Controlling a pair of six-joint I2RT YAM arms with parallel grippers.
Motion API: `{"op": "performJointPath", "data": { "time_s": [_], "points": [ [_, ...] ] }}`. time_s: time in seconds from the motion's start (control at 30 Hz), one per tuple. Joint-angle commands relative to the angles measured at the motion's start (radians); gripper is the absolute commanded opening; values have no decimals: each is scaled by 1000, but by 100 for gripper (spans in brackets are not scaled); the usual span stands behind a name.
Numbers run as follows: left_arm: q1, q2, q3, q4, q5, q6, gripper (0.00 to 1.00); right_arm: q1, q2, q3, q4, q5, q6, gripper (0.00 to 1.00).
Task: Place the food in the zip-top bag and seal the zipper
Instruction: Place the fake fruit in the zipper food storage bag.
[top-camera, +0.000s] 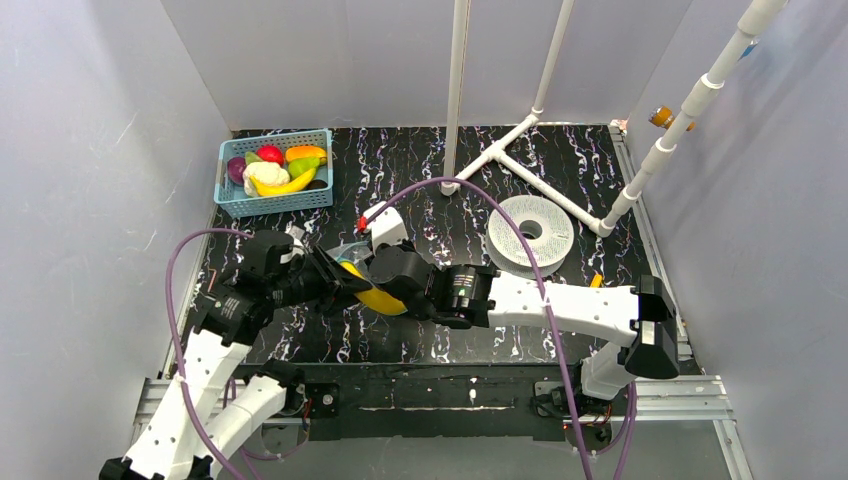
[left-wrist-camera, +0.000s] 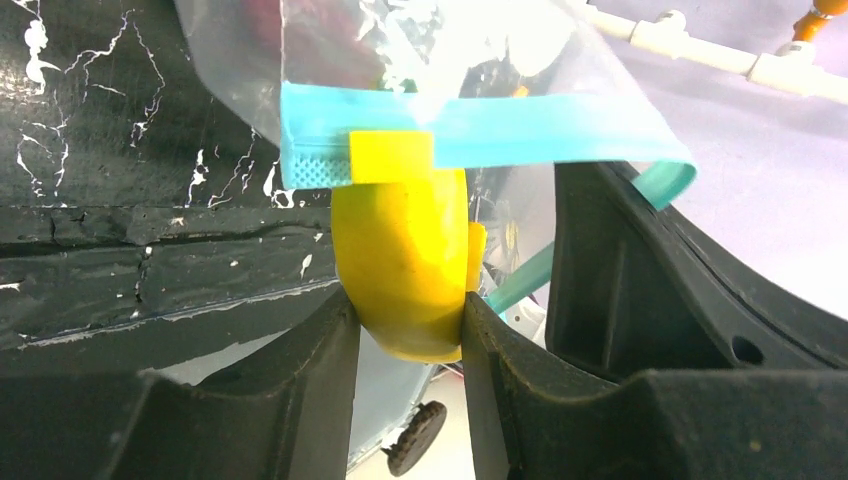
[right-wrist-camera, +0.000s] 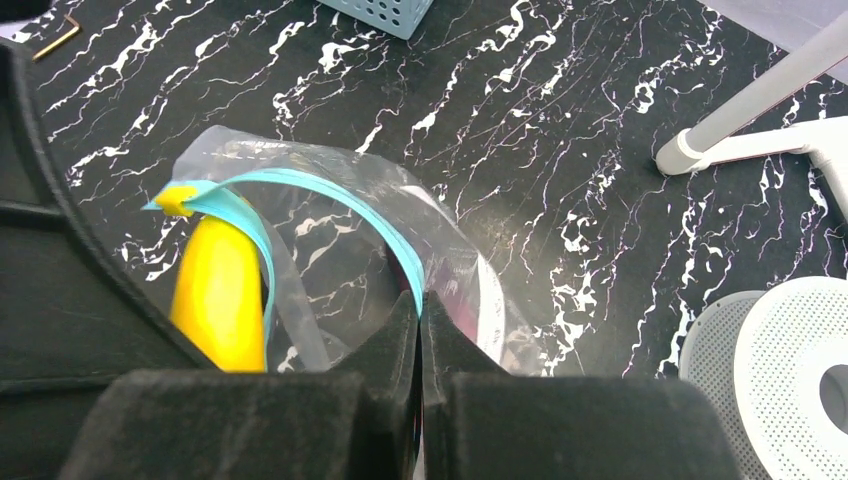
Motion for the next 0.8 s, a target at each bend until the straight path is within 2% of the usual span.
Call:
{"op": "performJointPath", "data": {
  "time_s": [0.0,0.27,0.43,0.63,0.77],
  "points": [
    [-6,16,-20,31,41,-28,0,6,19,52,68,37,0,1],
    [-21,48,-21,30,35,-30,0,6,33,47,69,25,1,1],
    [-38,-26,-17,21,20,3,0,-2,46,44,76,42,8,1],
    [-38,-46,-18,34,128,66,0,-20,88,98,22,38,39,1],
    [-41,-33,6,-18,115,117,0,-20,98,118,9,25,42,1]
  ]
}}
